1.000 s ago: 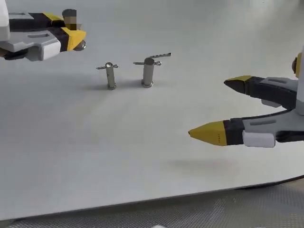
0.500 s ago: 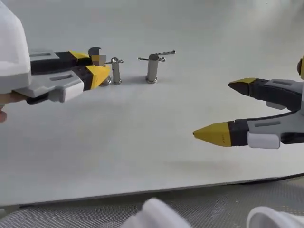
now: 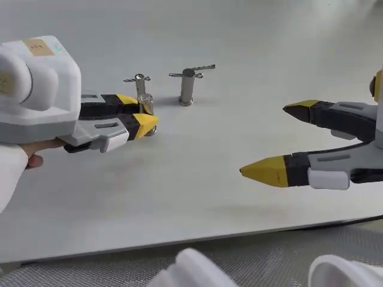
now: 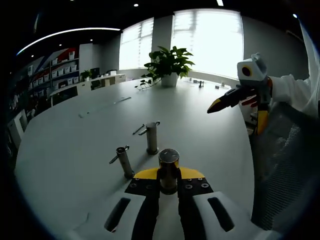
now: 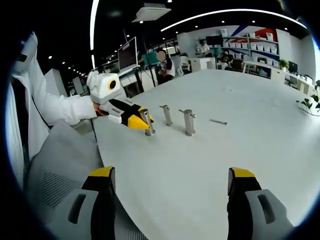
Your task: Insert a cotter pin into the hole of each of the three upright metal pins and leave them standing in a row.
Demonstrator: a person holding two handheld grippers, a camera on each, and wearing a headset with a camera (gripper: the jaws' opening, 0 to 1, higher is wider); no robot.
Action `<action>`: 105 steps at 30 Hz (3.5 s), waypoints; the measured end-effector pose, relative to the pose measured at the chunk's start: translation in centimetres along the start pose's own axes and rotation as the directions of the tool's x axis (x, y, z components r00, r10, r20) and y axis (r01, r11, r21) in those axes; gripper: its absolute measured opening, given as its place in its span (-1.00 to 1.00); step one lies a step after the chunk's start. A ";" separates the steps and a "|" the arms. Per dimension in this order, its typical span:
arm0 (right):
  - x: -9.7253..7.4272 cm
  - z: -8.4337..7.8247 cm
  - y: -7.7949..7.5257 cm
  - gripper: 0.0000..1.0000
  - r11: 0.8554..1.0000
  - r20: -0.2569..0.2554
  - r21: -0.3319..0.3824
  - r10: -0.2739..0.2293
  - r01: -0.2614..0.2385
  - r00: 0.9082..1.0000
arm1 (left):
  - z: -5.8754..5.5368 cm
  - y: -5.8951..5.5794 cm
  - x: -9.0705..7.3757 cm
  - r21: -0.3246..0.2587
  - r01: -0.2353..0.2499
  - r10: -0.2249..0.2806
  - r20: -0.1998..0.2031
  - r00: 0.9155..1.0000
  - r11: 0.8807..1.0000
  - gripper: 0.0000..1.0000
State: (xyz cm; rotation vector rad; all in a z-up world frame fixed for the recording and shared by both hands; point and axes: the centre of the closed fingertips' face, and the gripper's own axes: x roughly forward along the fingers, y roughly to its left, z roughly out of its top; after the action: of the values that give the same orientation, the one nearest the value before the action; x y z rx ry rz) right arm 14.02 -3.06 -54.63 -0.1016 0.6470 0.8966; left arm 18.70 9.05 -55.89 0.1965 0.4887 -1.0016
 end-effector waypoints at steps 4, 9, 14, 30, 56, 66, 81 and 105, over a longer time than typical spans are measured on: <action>-0.1 -0.3 0.0 0.83 1.000 -0.007 0.004 -0.002 0.002 1.000 | -0.4 0.1 0.5 0.000 0.004 -0.004 -0.003 1.000 1.000 -0.79; -0.2 -0.4 0.0 0.82 1.000 -0.012 0.010 -0.003 0.004 1.000 | -0.5 0.0 1.2 0.012 0.007 -0.007 -0.003 1.000 1.000 -0.79; -0.1 -0.4 -0.2 0.81 1.000 -0.012 0.016 -0.006 0.006 1.000 | -0.8 0.1 1.6 0.017 0.014 -0.014 -0.006 1.000 1.000 -0.79; 0.1 -0.4 -0.1 0.79 1.000 -0.006 0.022 0.000 0.000 1.000 | -1.8 -0.2 1.9 0.028 0.020 -0.020 0.024 1.000 0.999 -0.78; 0.0 -0.4 -0.6 0.79 1.000 -0.012 0.013 -0.006 0.006 1.000 | -3.4 -3.0 -0.2 0.005 0.152 -0.152 -0.015 0.988 0.988 0.95; -0.6 0.7 -3.4 0.78 0.998 -0.077 -0.062 -0.022 0.017 0.997 | -4.0 -3.0 -1.3 -0.008 0.143 -0.143 -0.042 0.989 0.990 0.99; 2.2 4.9 -9.4 0.30 0.937 -0.244 -0.349 -0.072 -0.018 0.967 | -4.5 -2.2 -2.4 -0.058 0.062 -0.065 -0.063 0.996 0.996 0.98; 12.5 6.1 -12.6 -0.18 0.823 -0.506 -0.500 -0.027 -0.268 0.862 | -3.3 -2.8 -4.3 -0.123 0.066 -0.065 0.012 0.998 0.990 0.92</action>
State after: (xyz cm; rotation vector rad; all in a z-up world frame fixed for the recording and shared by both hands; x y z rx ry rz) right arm 32.03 -0.26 -58.99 -0.8567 0.8560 1.1844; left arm 13.48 12.08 -56.57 0.0663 0.5512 -1.0320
